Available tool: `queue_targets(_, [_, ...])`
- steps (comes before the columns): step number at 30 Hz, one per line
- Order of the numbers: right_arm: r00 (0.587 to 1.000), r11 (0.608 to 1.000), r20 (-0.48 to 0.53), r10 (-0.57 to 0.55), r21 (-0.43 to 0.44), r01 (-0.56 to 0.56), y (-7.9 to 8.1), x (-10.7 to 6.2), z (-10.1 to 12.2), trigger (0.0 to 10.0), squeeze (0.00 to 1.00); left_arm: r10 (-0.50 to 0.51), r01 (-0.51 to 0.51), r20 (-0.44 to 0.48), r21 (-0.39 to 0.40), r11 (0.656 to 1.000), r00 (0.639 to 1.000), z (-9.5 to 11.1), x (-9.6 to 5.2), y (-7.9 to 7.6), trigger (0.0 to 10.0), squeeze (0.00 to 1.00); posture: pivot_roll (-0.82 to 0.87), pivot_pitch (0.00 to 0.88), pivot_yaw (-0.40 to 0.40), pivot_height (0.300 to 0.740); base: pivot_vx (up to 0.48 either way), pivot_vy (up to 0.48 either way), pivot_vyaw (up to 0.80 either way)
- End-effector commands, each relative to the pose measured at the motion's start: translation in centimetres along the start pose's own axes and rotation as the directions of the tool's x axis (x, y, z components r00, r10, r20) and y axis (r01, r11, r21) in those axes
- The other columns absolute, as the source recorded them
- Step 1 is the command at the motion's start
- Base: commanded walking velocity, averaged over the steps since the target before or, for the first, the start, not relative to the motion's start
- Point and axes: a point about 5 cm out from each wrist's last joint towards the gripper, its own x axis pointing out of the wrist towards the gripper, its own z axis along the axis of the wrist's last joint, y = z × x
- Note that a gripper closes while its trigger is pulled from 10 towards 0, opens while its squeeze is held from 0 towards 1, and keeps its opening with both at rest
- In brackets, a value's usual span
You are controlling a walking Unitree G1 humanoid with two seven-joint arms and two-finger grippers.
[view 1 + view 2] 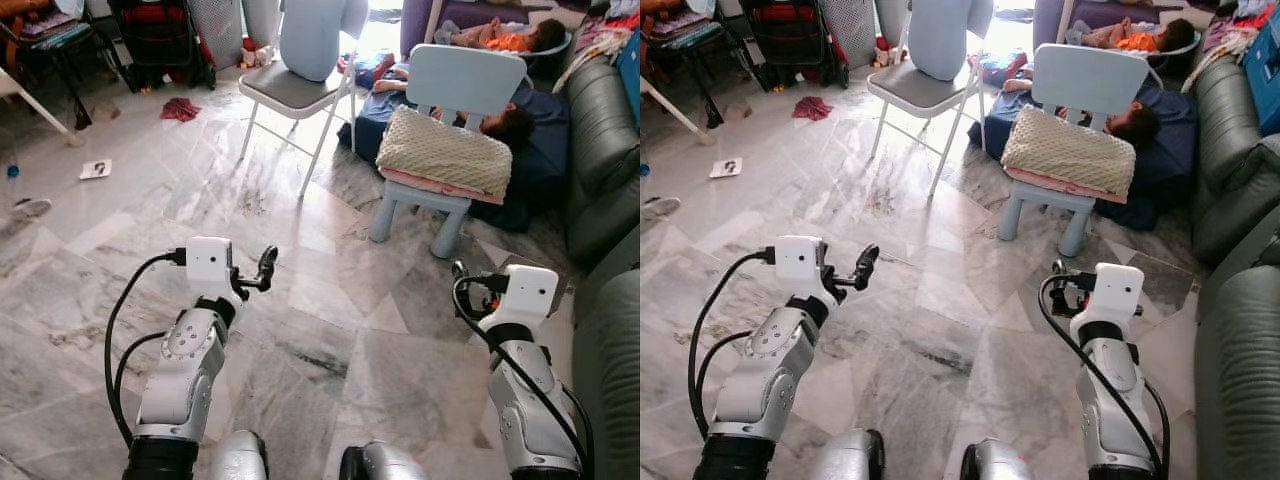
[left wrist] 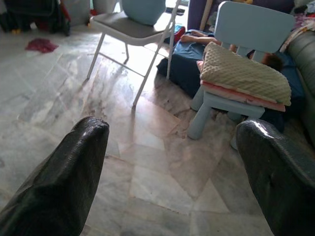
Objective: Move the pillow to the sofa
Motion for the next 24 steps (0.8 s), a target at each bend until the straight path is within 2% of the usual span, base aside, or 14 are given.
queue_targets(1, [1.0, 1.0, -0.02, 0.004, -0.019, -0.004, -0.4, -0.3, -0.2, 10.0, 0.0, 0.004, -0.004, -0.011, 0.004, 1.0, 1.0, -0.5, 0.0, 0.0, 10.0, 0.0, 0.01, 0.09, -0.086, 0.74, 0.0, 0.0, 0.0])
queue_targets(4, [0.999, 0.998, -0.035, 0.035, -0.056, -0.037, -0.4, -0.9, -0.4, 10.0, 0.0, 0.01, -0.01, -0.003, -0.001, 1.0, 1.0, -0.6, 0.2, -0.1, 10.0, 0.0, -0.02, 0.093, -0.124, 0.74, 0.0, 0.0, 0.0])
queue_targets(8, [0.998, 0.997, -0.049, 0.05, -0.055, -0.053, -0.2, -0.9, -0.6, 10.0, 0.0, 0.008, -0.007, 0.008, -0.008, 1.0, 1.0, -0.2, 0.5, -0.2, 10.0, 0.0, -0.02, 0.093, -0.132, 0.74, 0.0, 0.0, 0.0])
queue_targets(13, [0.997, 0.997, -0.048, 0.057, -0.051, -0.059, 0.7, -0.6, -0.8, 10.0, 0.0, -0.019, 0.019, 0.033, -0.011, 1.0, 0.999, 0.4, 0.8, -0.1, 10.0, 0.0, -0.04, 0.078, -0.108, 0.74, 0.0, 0.0, -0.68])
queue_targets(20, [0.995, 0.993, -0.011, 0.099, -0.06, -0.1, 2.5, 0.8, -0.4, 10.0, 0.0, -0.068, 0.068, 0.05, -0.006, 0.998, 0.996, 1.4, 1.6, -0.9, 10.0, 0.0, -0.02, 0.098, -0.074, 0.74, 0.298, 0.0, -0.8])
queue_targets(21, [0.994, 0.992, -0.001, 0.112, -0.051, -0.112, 3.1, 0.9, -0.1, 10.0, 0.0, -0.079, 0.079, 0.051, 0.004, 0.997, 0.996, 1.4, 1.5, -1.1, 10.0, 0.0, -0.03, 0.118, -0.059, 0.74, 0.304, 0.0, -0.44])
queue_targets(24, [0.994, 0.994, 0.004, 0.107, -0.029, -0.106, 3.5, 0.8, -0.1, 10.0, 0.0, -0.082, 0.083, 0.036, -0.009, 0.997, 0.996, 1.0, 1.2, -1.1, 10.0, 0.0, -0.02, 0.116, -0.042, 0.74, 0.309, 0.0, 0.0])
